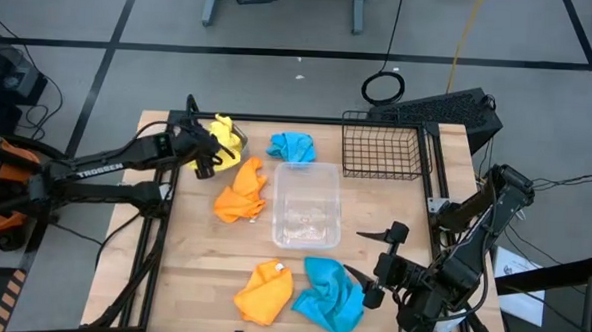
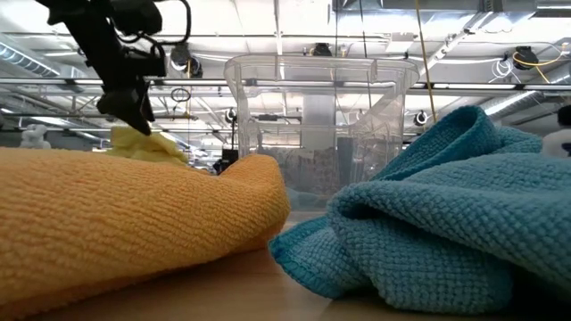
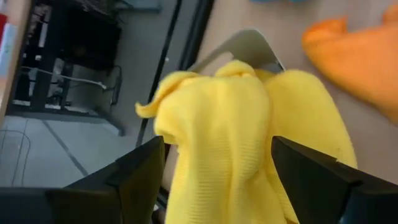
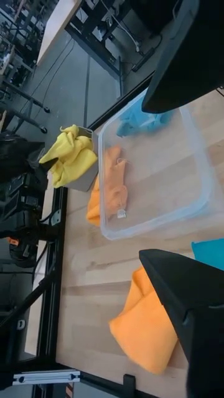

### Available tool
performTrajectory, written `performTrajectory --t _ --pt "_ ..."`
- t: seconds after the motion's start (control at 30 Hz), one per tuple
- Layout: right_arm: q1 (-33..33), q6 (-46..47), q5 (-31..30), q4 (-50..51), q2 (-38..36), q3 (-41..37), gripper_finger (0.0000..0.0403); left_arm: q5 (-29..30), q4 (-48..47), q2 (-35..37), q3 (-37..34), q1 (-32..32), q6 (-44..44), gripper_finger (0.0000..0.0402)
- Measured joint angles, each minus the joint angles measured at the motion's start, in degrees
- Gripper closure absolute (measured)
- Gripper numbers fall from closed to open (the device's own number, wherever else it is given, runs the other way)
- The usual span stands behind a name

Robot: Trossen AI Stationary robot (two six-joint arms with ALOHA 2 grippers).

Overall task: Sort microfiber towel by color & place in baskets
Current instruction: Put the yellow towel into the gray bin

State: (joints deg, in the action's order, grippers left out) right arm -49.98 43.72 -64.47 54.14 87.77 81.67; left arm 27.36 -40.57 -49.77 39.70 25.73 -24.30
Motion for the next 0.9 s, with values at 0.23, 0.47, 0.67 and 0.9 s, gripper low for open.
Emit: performTrajectory --t 0.23,0.47,0.67,0.9 --pt "0.0 -0.8 -0.2 -0.4 0.0 0.0 0.0035 4.3 6.5 2.8 0.0 0.0 5.8 0.0123" --pt "0.1 -2.0 -0.3 -1.6 0.0 0.0 0.0035 4.4 15.6 0.4 1.1 0.2 6.0 0.0277" --pt "0.1 -3.3 -0.3 -1.9 0.0 0.0 0.0035 3.7 7.9 -3.9 10.1 2.0 15.9 0.0391" --pt "0.4 -4.3 -0.1 -2.7 0.0 0.0 0.0035 -7.8 -8.5 -11.3 20.1 7.2 26.8 0.0399"
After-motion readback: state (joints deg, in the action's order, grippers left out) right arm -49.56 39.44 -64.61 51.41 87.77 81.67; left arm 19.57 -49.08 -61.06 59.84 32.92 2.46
